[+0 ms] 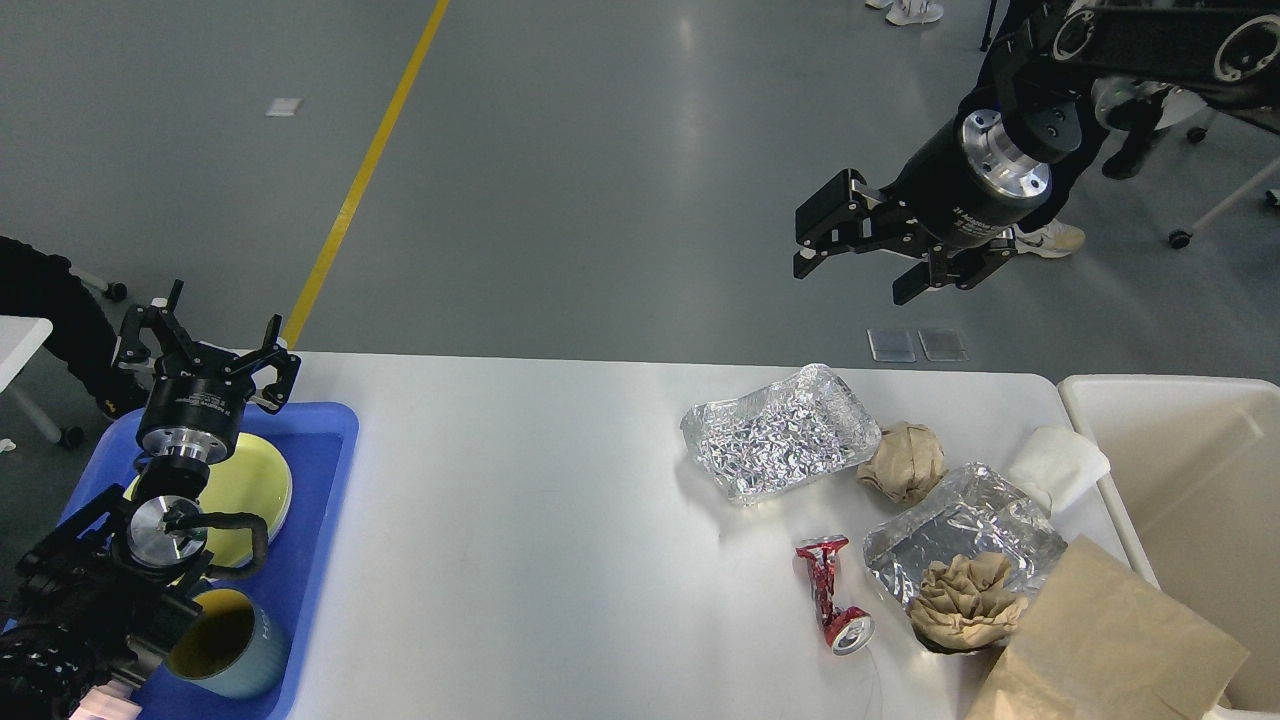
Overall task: Tidy desktop
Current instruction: 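Reach the right gripper down to the crumpled foil and grasp it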
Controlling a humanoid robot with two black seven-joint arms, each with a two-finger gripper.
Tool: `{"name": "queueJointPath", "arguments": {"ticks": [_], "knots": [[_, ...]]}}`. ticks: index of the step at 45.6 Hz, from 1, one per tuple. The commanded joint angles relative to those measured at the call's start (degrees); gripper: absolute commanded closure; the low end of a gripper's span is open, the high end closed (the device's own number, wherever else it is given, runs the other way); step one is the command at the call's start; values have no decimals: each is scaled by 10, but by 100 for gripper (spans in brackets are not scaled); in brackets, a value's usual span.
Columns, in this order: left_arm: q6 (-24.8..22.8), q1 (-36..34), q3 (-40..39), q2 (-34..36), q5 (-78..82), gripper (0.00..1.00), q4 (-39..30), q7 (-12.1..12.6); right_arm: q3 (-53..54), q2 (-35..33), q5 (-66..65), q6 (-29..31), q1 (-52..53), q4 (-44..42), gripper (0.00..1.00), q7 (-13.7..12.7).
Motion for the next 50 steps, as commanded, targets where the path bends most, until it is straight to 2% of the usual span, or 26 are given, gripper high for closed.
{"name": "queueJointPath", "arguments": {"ticks": [1,6,14,21,27,41,50], "knots": [[0,0,0,0,0,3,0,0,2,5,3,-63,-101,-39,0,-1],[0,0,0,0,0,3,0,0,7,16,5,-117,-200,-70,0,-1],[0,-1,0,0,0,3,0,0,28,52,10,-154,-294,-131,0,-1],[0,0,0,0,0,3,0,0,79,55,89,-190,-380,-185,0,-1],[0,0,0,0,0,3,0,0,82,70,102,-198,-411,-200,0,-1],[0,0,0,0,0,3,0,0,86,120,105,-203,-474,-310,0,-1],[0,0,0,0,0,3,0,0,88,140,105,-241,-508,-335,0,-1]]}}
